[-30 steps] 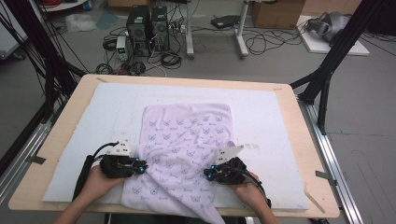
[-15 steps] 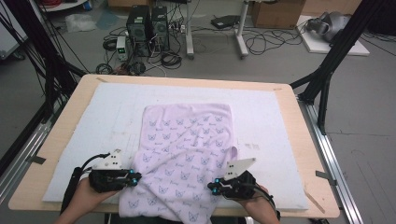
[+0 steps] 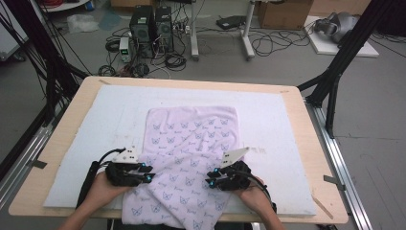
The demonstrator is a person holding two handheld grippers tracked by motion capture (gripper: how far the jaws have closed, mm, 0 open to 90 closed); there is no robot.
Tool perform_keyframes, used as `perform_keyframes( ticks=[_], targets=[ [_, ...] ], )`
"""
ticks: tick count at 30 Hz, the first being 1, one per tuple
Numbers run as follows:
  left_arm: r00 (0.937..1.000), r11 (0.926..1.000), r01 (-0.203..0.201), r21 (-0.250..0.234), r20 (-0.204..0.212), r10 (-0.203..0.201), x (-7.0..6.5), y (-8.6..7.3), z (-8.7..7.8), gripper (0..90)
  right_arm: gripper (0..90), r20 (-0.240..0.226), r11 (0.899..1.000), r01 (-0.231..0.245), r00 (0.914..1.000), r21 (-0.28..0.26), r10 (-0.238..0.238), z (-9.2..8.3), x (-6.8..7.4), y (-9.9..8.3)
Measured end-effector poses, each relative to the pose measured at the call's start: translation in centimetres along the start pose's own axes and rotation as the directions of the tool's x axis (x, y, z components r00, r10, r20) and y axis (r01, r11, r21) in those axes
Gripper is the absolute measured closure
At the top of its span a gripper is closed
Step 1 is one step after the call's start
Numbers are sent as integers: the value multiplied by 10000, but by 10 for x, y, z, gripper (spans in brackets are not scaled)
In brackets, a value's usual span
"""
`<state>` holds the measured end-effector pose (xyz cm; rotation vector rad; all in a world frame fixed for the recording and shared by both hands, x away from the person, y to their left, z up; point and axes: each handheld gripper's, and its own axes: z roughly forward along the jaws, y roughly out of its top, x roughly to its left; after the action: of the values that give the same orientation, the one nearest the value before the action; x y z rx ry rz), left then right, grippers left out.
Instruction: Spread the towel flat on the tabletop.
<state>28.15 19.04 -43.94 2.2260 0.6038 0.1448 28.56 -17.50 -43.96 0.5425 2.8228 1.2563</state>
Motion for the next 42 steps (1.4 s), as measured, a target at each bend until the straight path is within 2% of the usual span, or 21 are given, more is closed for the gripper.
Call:
perform_keyframes(
  ticks=[1,2,3,6,11,15,17,19,21,23,26,29,31,32,34,37,42],
  targets=[
    [10000,9999,-44,-116,-35,44,0,-1,0,749,775,37,9996,112,9999,261,-113,4,1,0],
    [10000,9999,1,-111,13,-1,0,0,0,800,821,175,9997,203,9996,122,-205,5,2,-1],
    [10000,10000,6,-48,15,-6,-1,0,-1,829,864,93,9996,219,9997,192,-221,5,2,0],
    [10000,10000,-40,-43,-48,39,-4,-1,-5,857,896,-16,9994,310,9995,180,-310,5,4,0],
    [9999,9999,-100,-124,34,100,-16,-7,-17,860,899,-286,9977,621,9977,261,-614,-1,18,-2],
    [9997,9997,-166,-174,171,169,-31,-14,-26,860,900,-582,9966,809,9949,-170,-818,-10,35,-8],
    [9988,9993,-347,-164,333,352,-40,-17,-31,857,898,-808,9946,950,9919,-405,-981,-15,45,-10],
    [9984,9986,-478,-222,278,484,-45,-17,-35,819,856,-651,9927,1011,9923,-661,-1054,-20,50,-9],
    [9988,9982,-468,-362,124,473,-43,-14,-38,719,779,-160,9929,996,9948,-653,-1009,-23,45,-7],
    [9994,9978,-334,-565,34,336,-35,-8,-38,684,742,52,9942,921,9958,-557,-919,-22,35,-3],
    [9998,9977,-222,-646,0,223,-25,-1,-30,677,719,83,9963,838,9965,-165,-837,-12,19,0],
    [9998,9995,-157,-266,136,161,-17,0,-15,680,730,-54,9959,806,9967,402,-805,2,11,-1],
    [9994,9998,-192,91,289,189,-16,-2,-5,740,791,-8,9956,889,9960,289,-889,4,11,-3],
    [9991,9996,-293,58,297,292,-16,-4,-2,770,852,-60,9960,854,9963,271,-853,4,11,-3],
    [9993,9995,-305,43,239,303,-17,-4,-3,854,877,-74,9952,948,9955,255,-947,3,13,-4],
    [9992,9991,-392,144,56,391,-21,-4,-6,873,883,-188,9958,889,9959,219,-885,2,13,-5],
    [9991,9993,-372,56,210,371,-31,-9,-19,876,886,-517,9960,886,9948,65,-882,-5,24,-9]
  ],
)
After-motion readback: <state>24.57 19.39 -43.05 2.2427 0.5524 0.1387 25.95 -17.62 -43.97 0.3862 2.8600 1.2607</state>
